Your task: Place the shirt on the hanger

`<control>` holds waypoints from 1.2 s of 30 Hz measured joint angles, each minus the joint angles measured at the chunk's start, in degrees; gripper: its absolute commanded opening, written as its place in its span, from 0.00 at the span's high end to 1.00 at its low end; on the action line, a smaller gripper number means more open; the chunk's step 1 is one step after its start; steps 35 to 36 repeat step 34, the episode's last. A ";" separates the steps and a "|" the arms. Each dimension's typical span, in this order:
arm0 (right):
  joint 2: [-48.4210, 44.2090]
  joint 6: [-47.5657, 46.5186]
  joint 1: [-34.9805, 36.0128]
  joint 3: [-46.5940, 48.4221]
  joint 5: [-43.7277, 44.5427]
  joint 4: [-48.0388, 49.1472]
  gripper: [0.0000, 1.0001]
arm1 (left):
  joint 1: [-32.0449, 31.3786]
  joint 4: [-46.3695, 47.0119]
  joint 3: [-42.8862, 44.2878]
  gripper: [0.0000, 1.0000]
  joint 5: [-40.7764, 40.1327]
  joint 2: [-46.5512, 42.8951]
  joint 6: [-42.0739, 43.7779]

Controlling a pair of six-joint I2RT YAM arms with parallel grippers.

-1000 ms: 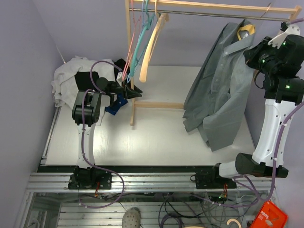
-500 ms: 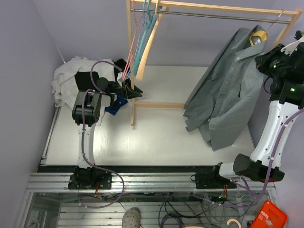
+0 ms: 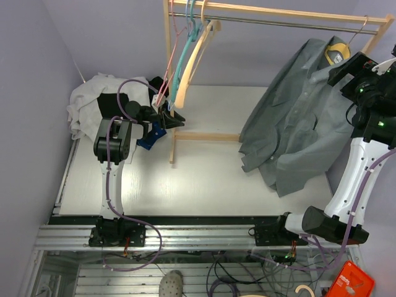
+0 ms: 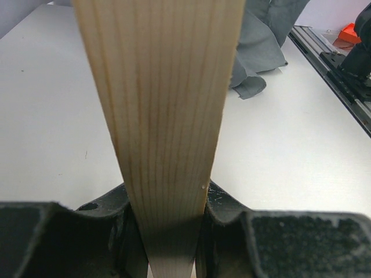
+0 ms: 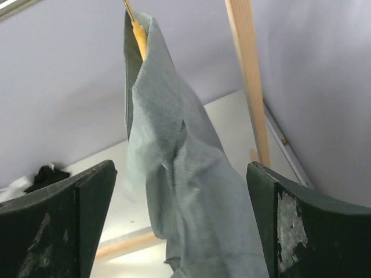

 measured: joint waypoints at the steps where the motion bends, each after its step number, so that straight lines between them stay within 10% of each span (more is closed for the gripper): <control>1: 0.04 -0.15 -0.28 -0.04 -0.02 0.68 0.00 | 0.11 0.00 0.00 0.93 0.00 0.00 0.00; 12: -1.73 -1.05 -0.42 -0.07 2.14 2.08 0.00 | 0.26 0.00 0.00 0.89 0.04 0.00 -0.07; 14: -3.26 -1.55 -0.31 0.07 3.98 1.64 0.00 | 0.26 0.00 0.00 0.61 0.02 0.00 -0.17; 16: -4.98 -2.12 -0.02 0.52 6.36 1.14 0.00 | 0.26 -0.02 0.17 0.07 0.02 0.00 -1.07; 17: -6.25 -2.51 0.39 0.81 8.35 1.11 0.00 | 0.26 -0.04 0.26 0.00 0.02 0.00 -2.10; 36: -19.63 10.97 10.47 -11.87 11.34 14.75 0.00 | 0.57 -0.24 4.04 0.01 -0.52 0.87 -15.91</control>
